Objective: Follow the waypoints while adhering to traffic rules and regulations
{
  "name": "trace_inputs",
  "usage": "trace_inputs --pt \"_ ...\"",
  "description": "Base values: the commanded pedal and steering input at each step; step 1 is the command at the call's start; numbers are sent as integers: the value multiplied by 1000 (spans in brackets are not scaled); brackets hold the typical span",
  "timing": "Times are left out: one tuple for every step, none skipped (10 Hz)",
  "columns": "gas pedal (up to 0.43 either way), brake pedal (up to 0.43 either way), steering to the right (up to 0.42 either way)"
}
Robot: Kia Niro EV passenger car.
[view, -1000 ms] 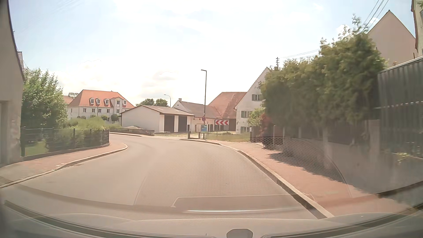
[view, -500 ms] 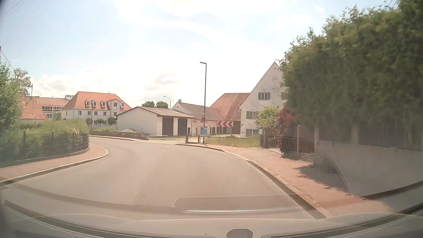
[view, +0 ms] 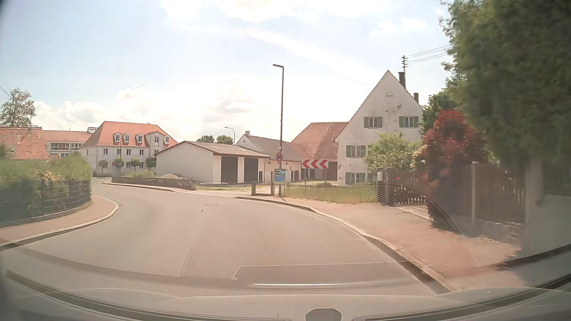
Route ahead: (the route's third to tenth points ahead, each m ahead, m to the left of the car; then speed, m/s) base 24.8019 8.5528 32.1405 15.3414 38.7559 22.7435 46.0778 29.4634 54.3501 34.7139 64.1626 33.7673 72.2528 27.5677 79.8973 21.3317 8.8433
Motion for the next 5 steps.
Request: trace_inputs --pt "0 0 -48" --pt "0 0 -48" --pt "0 0 -48" --pt "0 0 -49" --pt "0 0 -54"
